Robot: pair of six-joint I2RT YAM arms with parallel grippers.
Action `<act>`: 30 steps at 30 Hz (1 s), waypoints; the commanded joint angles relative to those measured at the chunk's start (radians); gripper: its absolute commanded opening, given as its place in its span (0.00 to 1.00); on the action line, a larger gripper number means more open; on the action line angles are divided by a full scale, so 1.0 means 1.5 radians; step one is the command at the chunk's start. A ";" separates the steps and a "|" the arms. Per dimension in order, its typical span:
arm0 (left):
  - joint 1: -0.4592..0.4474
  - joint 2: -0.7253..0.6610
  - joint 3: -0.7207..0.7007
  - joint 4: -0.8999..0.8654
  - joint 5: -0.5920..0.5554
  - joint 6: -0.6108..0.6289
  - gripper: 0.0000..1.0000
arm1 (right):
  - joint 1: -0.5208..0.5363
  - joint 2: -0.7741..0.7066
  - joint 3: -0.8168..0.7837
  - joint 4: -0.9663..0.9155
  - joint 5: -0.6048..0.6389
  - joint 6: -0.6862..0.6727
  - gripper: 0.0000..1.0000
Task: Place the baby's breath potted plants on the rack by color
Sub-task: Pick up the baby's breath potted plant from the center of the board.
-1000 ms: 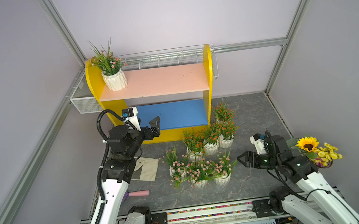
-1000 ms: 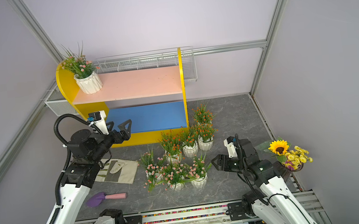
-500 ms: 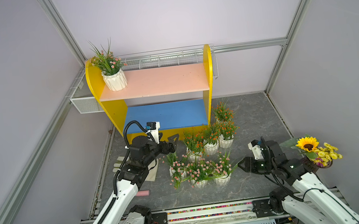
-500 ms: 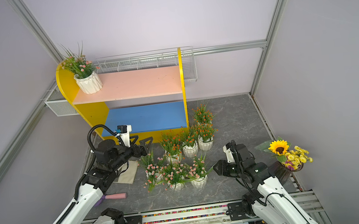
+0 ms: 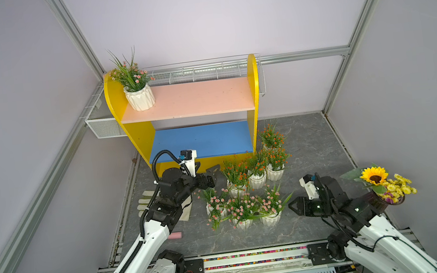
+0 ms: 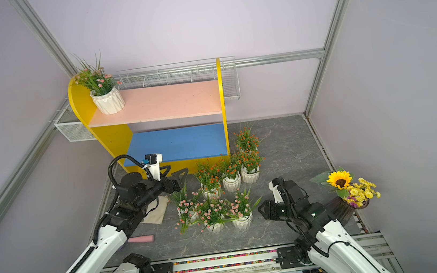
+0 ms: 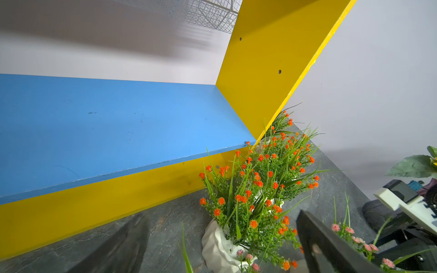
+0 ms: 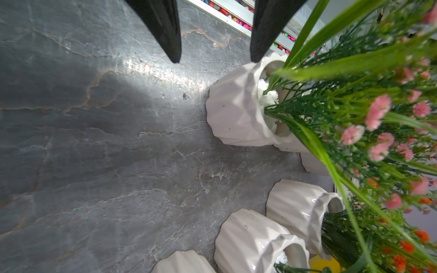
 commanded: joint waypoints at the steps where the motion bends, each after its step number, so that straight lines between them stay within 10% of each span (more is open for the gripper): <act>1: -0.004 -0.001 0.008 0.020 0.017 -0.011 1.00 | 0.017 -0.001 -0.001 -0.018 0.014 0.024 0.49; 30: -0.012 -0.019 0.022 -0.027 0.012 0.013 0.99 | 0.139 0.219 0.074 0.121 0.099 0.003 0.30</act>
